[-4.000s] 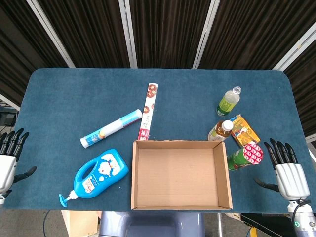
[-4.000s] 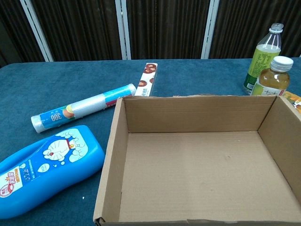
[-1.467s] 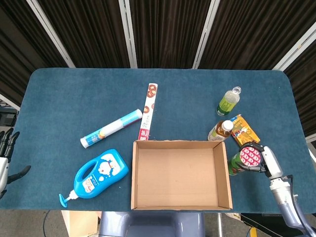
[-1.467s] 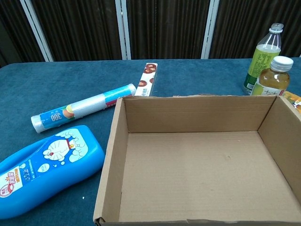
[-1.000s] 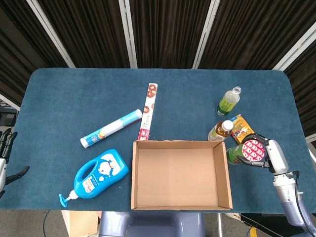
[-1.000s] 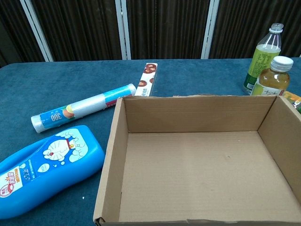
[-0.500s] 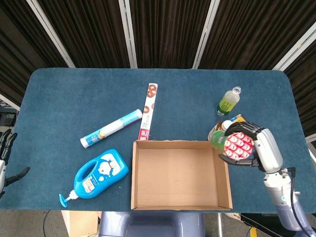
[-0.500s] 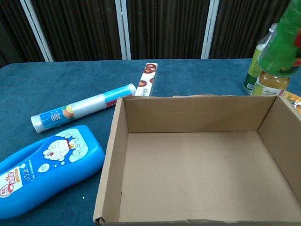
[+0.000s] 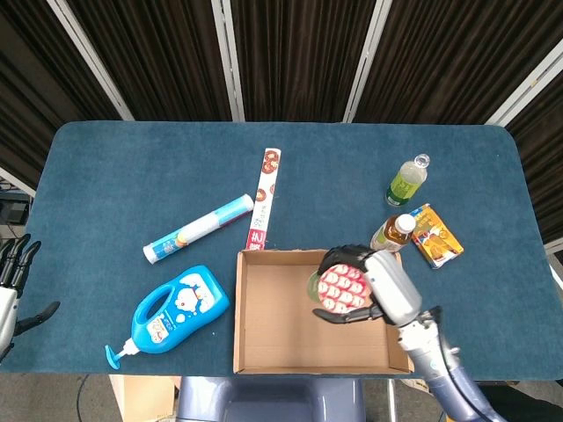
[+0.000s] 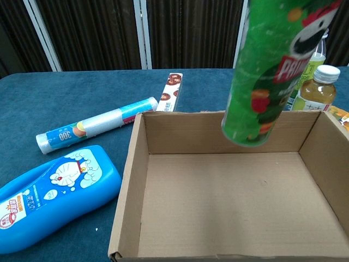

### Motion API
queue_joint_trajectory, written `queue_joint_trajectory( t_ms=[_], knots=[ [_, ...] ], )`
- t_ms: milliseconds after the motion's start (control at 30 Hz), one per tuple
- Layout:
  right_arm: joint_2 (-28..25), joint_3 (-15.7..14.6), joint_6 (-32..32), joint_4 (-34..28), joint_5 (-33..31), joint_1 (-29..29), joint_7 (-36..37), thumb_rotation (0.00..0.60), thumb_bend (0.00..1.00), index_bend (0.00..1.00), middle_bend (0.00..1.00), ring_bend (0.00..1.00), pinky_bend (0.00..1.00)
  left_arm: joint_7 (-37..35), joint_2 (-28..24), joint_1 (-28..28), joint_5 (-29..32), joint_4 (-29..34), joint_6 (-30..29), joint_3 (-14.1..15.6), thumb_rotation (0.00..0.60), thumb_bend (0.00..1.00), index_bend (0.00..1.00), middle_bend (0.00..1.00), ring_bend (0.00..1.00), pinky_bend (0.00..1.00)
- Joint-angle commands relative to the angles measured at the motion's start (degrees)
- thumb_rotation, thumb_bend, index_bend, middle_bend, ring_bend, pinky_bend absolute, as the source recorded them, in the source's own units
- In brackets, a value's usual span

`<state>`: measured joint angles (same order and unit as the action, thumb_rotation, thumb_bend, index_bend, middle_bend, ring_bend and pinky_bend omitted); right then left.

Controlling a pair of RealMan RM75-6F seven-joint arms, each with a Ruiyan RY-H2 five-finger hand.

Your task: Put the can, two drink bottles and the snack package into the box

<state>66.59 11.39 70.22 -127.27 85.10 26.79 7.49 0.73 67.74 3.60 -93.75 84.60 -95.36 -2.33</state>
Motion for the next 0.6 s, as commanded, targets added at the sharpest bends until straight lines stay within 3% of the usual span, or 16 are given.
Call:
queue_joint_trajectory(
  t_ms=[33, 200, 400, 600],
  knots=[
    [1.31, -1.92, -4.3, 1.04, -1.99, 1.95, -1.35, 0.6, 0.01, 0.0, 0.0, 0.01, 0.3, -0.38, -0.1, -0.1, -0.04, -0.09, -0.27, -0.07, 0.6, 0.05, 0.0, 0.0, 0.0, 0.05],
    [2.22, -0.94, -3.24, 2.65, -1.81, 2.41, -3.8, 0.6, 0.0, 0.0, 0.0, 0.0, 0.17, -1.01, -0.2, -0.13, 0.59, -0.35, -0.15, -0.35, 0.6, 0.05, 0.0, 0.0, 0.0, 0.05],
    [0.9, 0.32, -2.1, 1.73, -4.21, 2.23, -6.61, 0.6, 0.0, 0.0, 0.0, 0.0, 0.14, -1.04, -0.23, -0.28, 0.69, -0.28, -0.39, -0.44, 0.6, 0.05, 0.0, 0.0, 0.0, 0.05],
    [-2.34, 2.85, -1.34, 3.01, -6.69, 2.08, -4.15, 0.6, 0.0, 0.0, 0.0, 0.0, 0.12, -0.55, -0.13, -0.34, 0.75, -0.27, -0.39, -0.47, 0.6, 0.05, 0.0, 0.0, 0.0, 0.05]
  ],
)
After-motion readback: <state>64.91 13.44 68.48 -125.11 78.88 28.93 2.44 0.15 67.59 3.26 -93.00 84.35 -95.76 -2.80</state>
